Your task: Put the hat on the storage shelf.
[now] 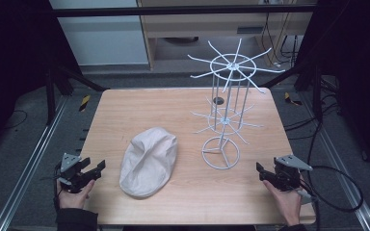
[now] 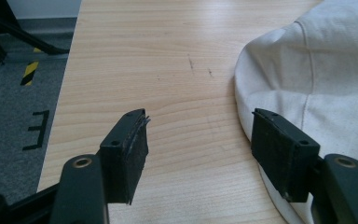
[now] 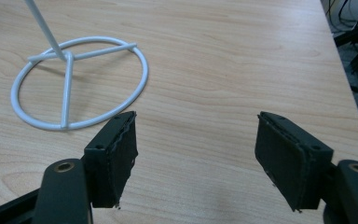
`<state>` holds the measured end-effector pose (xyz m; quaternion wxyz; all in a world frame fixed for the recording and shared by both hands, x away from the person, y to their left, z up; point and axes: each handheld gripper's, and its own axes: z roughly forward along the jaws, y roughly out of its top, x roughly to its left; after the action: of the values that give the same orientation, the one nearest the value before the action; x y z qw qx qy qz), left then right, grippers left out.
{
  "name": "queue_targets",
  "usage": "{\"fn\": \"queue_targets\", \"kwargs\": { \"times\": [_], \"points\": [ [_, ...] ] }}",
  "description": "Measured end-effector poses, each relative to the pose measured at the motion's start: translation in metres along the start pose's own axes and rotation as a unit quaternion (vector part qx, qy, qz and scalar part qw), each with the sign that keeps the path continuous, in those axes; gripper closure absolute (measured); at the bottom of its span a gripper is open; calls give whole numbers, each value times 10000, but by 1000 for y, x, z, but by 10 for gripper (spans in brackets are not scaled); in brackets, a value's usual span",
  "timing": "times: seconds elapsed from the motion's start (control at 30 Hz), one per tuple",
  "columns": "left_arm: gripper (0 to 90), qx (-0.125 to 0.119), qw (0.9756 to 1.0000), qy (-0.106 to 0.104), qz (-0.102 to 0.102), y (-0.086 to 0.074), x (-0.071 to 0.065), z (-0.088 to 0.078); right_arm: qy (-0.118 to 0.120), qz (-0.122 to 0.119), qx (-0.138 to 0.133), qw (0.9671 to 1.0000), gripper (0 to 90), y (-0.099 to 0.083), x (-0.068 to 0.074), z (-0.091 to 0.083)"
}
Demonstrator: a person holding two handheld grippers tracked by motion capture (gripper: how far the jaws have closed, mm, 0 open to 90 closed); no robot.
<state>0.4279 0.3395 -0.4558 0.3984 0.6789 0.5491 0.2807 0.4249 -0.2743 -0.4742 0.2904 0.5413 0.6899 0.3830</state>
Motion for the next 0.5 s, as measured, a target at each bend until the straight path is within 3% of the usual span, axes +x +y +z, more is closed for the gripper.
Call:
{"fn": "queue_targets", "kwargs": {
  "times": [0.17, 0.27, 0.5],
  "points": [
    [336, -72, 9999, 43, 74, 1, -5, -5, -90, -76, -109, 9999, 297, 1, 0, -3],
    [305, -107, 9999, 49, 95, 6, -6, -9, -52, 55, -184, 9998, 305, 1, -1, -6],
    [274, -101, 9998, -44, 180, 14, -13, -12, -65, -14, -108, 9999, 320, 1, 1, -4]
  ]
}}
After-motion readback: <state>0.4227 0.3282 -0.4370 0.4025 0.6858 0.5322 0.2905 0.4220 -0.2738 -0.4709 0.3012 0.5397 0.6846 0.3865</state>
